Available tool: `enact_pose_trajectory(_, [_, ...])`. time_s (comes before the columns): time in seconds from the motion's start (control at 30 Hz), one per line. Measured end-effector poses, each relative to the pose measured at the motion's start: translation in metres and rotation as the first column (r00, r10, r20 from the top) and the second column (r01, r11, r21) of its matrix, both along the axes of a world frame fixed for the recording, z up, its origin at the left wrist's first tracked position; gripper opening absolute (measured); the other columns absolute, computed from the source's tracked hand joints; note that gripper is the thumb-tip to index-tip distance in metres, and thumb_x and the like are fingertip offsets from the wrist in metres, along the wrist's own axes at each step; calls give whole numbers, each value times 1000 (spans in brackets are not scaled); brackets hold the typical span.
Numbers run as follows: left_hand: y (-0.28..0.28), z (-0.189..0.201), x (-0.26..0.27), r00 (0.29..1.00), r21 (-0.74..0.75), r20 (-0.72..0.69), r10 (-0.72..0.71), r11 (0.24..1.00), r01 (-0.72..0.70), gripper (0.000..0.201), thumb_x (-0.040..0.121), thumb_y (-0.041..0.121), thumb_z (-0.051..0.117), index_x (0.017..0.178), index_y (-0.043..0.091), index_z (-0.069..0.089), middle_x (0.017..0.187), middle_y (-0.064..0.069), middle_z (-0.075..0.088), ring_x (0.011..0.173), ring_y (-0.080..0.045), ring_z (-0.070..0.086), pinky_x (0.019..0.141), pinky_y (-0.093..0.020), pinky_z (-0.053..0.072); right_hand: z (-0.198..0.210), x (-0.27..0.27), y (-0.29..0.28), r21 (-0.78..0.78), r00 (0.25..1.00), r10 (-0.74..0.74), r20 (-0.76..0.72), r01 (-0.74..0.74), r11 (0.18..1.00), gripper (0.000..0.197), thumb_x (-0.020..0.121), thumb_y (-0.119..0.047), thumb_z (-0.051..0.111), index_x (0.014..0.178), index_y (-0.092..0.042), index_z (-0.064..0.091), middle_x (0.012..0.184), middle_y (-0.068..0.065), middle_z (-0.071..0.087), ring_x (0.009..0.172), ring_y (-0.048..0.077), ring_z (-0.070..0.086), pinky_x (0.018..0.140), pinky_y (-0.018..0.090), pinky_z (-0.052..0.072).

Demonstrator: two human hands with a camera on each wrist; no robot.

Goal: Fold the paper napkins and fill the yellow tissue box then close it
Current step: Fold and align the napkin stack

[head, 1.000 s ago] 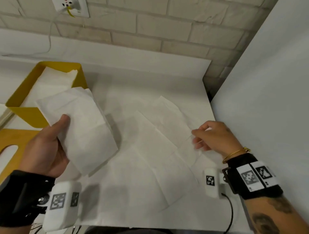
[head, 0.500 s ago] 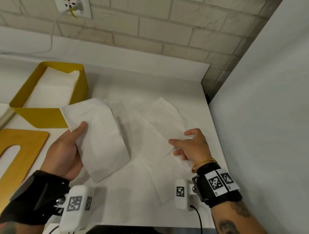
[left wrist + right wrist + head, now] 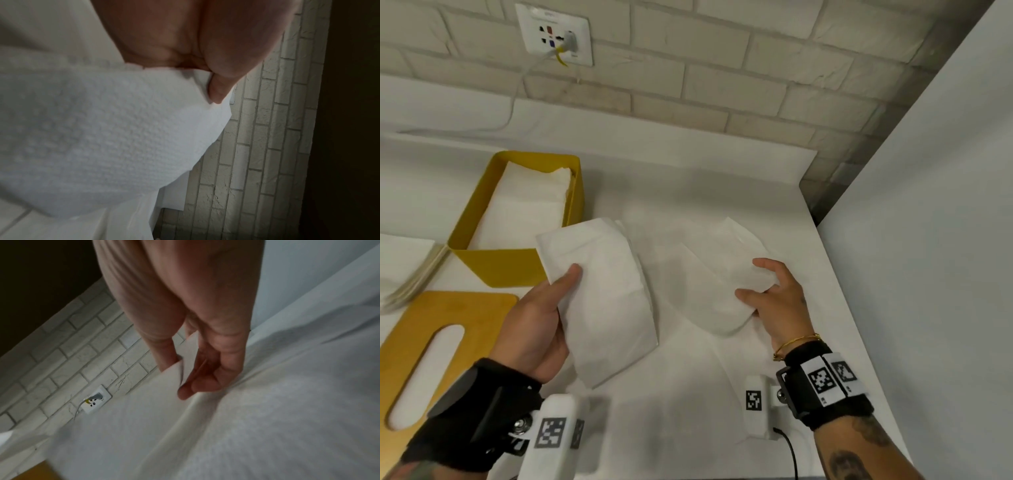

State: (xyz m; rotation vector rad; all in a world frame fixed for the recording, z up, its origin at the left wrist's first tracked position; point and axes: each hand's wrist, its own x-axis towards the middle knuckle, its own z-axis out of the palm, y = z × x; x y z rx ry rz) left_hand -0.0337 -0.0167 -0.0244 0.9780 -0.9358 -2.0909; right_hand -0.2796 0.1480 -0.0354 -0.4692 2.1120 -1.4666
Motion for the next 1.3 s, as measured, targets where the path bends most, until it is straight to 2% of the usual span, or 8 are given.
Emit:
enact_pose_trajectory(0.23, [-19, 1, 8, 995, -6, -62, -80, 997, 80, 35, 103, 28, 50, 131, 13, 63, 124, -6, 73, 114, -19, 70, 90, -34, 57, 50, -2, 31, -378, 985, -54, 164, 113, 919, 55, 83, 4, 72, 125, -31, 68, 109, 21, 73, 99, 28, 73, 84, 31, 60])
enact_pose_trajectory(0.4, [-25, 2, 3, 990, -15, -68, -126, 992, 125, 32, 101, 26, 52, 128, 13, 64, 123, -8, 73, 111, -19, 71, 87, -32, 59, 32, -3, 39, -159, 994, -13, 107, 30, 987, 61, 76, 4, 80, 125, -30, 67, 109, 14, 76, 103, 28, 73, 91, 40, 57])
enact_pose_trajectory(0.53, [-32, 14, -4, 984, -90, -61, -170, 982, 164, 31, 103, 25, 50, 127, 12, 64, 120, -7, 74, 110, -21, 71, 87, -33, 60, 39, -7, 29, 197, 959, 185, -214, -143, 970, 58, 75, -5, 86, 122, -33, 67, 119, -5, 70, 114, 18, 64, 102, 34, 50])
enact_pose_trajectory(0.67, [-41, 30, -11, 984, -193, -9, -180, 966, 175, 30, 102, 27, 51, 124, 12, 66, 118, -7, 75, 108, -24, 72, 90, -39, 58, 69, -9, 16, 431, 810, 372, -454, -166, 887, 32, 83, -9, 80, 109, -25, 69, 110, -1, 70, 94, 17, 67, 72, 6, 45])
enact_pose_trajectory(1.0, [-32, 67, -42, 939, -619, 248, -237, 707, 342, 24, 103, 32, 51, 98, 26, 74, 93, 12, 78, 89, -6, 73, 81, -27, 55, 194, 44, -13, 655, 487, 799, -354, -481, 583, 12, 79, -27, 79, 85, -35, 72, 59, -39, 53, 46, 0, 51, 47, 12, 38])
enact_pose_trajectory(1.1, [-11, 57, -52, 901, -544, 233, -366, 718, 433, 24, 102, 30, 53, 105, 22, 76, 103, 1, 79, 98, -19, 74, 88, -37, 57, 193, 46, -43, 678, 442, 817, -370, -473, 563, 10, 77, -33, 80, 85, -34, 74, 73, -35, 60, 70, -8, 59, 58, 9, 42])
enact_pose_trajectory(1.2, [6, 45, -51, 870, -313, 124, -477, 813, 491, 30, 101, 29, 54, 109, 7, 74, 106, -15, 77, 98, -32, 74, 84, -38, 60, 172, 35, -70, 666, 514, 780, -356, -447, 598, 7, 77, -34, 79, 81, -31, 76, 90, -16, 69, 88, 8, 66, 83, 30, 56])
enact_pose_trajectory(1.3, [14, 33, -45, 861, -179, 59, -505, 843, 507, 38, 100, 31, 56, 117, 0, 70, 112, -19, 75, 104, -35, 72, 92, -42, 58, 147, 25, -82, 630, 588, 755, -291, -477, 613, 4, 79, -28, 79, 82, -26, 78, 83, -14, 70, 82, 5, 63, 75, 25, 50])
